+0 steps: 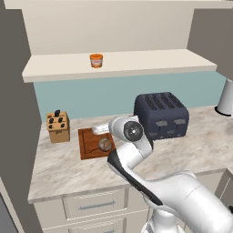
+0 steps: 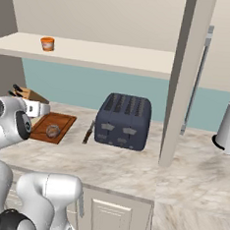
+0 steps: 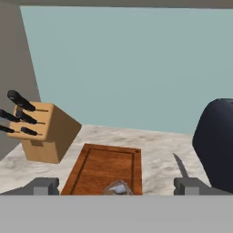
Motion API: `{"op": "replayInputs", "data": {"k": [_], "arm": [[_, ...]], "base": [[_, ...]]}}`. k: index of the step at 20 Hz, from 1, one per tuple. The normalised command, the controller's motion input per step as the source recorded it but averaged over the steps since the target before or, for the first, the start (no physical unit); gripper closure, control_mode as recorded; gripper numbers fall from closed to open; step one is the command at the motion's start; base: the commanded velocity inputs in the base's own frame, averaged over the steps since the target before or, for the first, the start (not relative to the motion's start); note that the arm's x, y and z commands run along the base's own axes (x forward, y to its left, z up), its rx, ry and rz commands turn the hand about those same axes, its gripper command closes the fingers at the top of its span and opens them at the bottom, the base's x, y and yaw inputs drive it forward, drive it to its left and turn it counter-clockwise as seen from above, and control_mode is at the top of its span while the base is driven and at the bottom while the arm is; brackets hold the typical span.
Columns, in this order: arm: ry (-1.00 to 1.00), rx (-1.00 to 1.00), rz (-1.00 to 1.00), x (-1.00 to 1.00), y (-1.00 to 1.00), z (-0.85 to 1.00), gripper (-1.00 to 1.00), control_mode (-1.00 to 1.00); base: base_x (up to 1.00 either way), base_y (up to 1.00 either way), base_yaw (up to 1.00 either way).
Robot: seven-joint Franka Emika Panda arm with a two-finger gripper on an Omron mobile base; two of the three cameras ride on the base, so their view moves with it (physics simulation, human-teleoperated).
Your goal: Pick the bread, place it on the cutting board, pick the jam, place it on the counter, and close the cabinet.
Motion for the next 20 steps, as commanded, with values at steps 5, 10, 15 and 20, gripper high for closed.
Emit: {"op": "replayInputs", "data": {"k": [5,10,15,20], "arm": [[0.00,0.00,0.00,-0.31,0.00,0.31,-1.00,-1.00],[0.00,0.00,0.00,-0.33,0.00,0.30,-1.00,-1.00],[0.00,0.00,0.00,-0.33,0.00,0.29,-1.00,-1.00],[0.00,0.00,0.00,-0.33,0.00,0.31,-1.00,-1.00]], "base": [[0.00,0.00,0.00],[0.00,0.00,0.00],[0.00,0.00,0.00],[0.00,0.00,0.00]]}}
